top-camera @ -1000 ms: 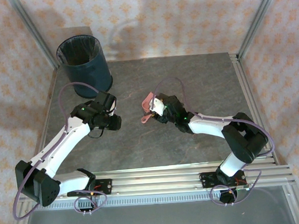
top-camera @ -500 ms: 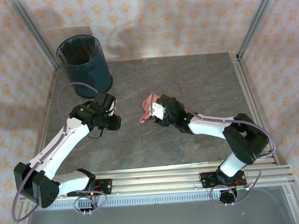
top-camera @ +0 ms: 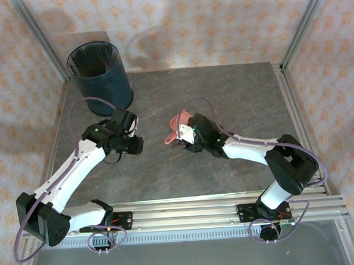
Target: Sweep away the paper scraps from the table
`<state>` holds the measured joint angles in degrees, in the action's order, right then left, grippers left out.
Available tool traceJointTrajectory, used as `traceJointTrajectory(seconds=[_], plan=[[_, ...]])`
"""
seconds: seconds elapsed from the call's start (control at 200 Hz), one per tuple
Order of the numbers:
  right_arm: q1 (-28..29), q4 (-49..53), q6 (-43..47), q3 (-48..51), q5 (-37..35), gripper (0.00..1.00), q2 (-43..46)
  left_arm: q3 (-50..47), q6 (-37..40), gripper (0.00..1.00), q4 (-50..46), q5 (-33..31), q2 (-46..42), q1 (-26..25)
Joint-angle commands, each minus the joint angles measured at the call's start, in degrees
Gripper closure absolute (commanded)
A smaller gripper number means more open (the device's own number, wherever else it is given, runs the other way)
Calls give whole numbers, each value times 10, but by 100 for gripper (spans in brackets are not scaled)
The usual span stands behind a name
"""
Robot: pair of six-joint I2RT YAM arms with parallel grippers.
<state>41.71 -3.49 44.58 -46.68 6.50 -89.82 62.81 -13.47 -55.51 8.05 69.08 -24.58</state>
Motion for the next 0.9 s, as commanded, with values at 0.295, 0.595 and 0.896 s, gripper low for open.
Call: traceJointTrajectory(seconds=[0.295, 0.595, 0.896], plan=[[2, -12, -48, 16, -23, 15, 34, -7, 5, 58, -12, -21, -13, 7], [2, -12, -61, 21, -30, 9, 50, -7, 5, 58, -13, -24, -14, 7], [2, -108, -125, 65, -92, 12, 109, -8, -11, 58, 16, -113, -15, 7]])
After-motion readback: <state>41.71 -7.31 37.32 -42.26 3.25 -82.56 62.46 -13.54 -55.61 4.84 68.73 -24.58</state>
